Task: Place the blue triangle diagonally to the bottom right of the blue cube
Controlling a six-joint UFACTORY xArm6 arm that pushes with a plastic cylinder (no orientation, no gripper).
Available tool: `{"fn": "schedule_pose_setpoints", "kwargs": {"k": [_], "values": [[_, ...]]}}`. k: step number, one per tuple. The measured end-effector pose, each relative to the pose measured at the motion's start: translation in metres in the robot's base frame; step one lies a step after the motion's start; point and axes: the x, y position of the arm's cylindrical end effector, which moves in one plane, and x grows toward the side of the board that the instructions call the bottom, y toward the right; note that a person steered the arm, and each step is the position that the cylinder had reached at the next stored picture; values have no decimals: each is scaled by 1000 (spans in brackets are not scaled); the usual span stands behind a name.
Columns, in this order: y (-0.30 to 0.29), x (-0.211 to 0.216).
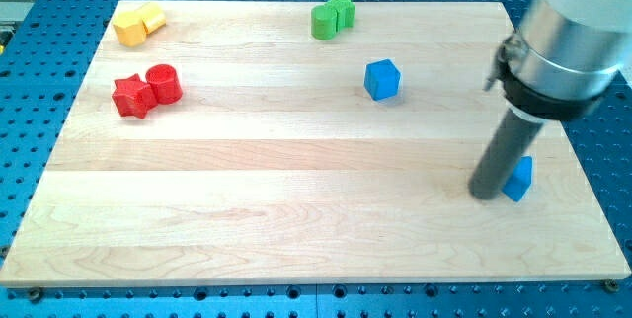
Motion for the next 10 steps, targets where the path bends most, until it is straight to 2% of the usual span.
{"fn": "schedule_pose_setpoints", "kwargs": {"k": [1, 3, 4, 6, 7, 8, 9, 10], "values": [[19, -30], [57, 13], [48, -12], [101, 28], [143, 17], [122, 68], [65, 66], [96, 50]]}}
